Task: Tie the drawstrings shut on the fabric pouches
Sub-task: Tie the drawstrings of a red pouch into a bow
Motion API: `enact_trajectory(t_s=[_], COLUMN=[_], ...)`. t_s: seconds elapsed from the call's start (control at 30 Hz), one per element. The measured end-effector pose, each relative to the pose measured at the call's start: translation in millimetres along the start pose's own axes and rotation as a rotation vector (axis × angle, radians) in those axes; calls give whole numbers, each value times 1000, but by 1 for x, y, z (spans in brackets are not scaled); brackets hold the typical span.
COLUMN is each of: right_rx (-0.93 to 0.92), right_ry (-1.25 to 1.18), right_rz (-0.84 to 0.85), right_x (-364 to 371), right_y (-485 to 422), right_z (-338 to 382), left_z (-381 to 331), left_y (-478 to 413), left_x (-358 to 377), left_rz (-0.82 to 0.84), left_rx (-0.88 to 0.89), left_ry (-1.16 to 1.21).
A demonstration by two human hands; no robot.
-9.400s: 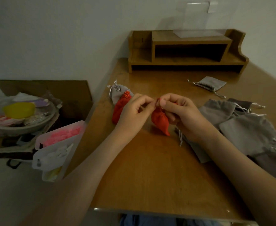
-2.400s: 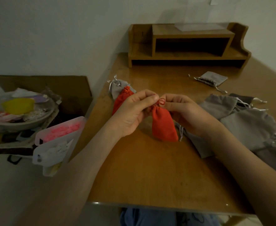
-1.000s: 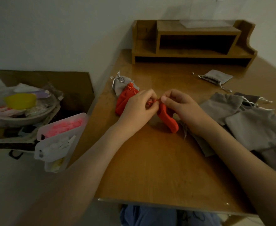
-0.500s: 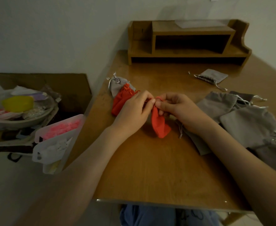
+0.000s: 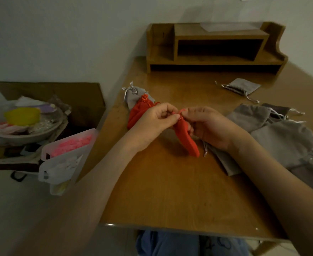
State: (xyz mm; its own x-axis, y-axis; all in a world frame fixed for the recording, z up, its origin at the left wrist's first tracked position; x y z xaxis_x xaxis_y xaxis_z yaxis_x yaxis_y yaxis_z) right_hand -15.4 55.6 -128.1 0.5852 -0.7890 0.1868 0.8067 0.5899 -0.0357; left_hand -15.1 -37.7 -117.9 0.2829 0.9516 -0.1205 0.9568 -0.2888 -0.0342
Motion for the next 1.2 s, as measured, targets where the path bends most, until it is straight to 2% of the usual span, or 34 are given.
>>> enact_trajectory(t_s=[0.17,0.3,0.37,0.6,0.7,0.9,1.1,1.2], right_rx=[6,5,12,-3,-12,-9,-93,-109], right_ry=[108,270,337,465,464,420,404,343], right_rz=[-38,-76,-87,-147,-172,-178,-151,-122], right_x=[-3,-6,-6,-7,-10,-11,-2,0], right_y=[0,1,0,-2,-3,-2,-2,-1], right_z=[1,1,0,-1,-2,-2,5,7], left_z=[-4,-17,-23,-20,-20,-19,-31,-31], left_y=[1,9,13,12,11,12,21,21], left_x=[-10,-8,-5,4,4,-2,-4,-6], left_rz=[-139,-244,-267,-266,-295,-320,-440,-402], left_rx=[74,208,268,343,355,335,501,489], left_ry=[-132,-489,-626,-883,-909,-779,-829,-755])
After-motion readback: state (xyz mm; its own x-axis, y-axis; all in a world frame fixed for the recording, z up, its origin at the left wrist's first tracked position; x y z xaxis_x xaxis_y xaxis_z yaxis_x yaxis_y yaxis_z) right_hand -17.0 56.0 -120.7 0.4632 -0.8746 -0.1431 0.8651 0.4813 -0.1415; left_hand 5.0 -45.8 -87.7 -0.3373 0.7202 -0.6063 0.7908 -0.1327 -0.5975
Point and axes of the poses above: each hand's wrist, its own y-axis away from the middle knuckle, its own x-axis out of the palm, z = x × y, the point moved 9 cm from there along -y, towards the middle knuckle, and after that the axes turned 7 degrees about -x, right-handed, at the moved point
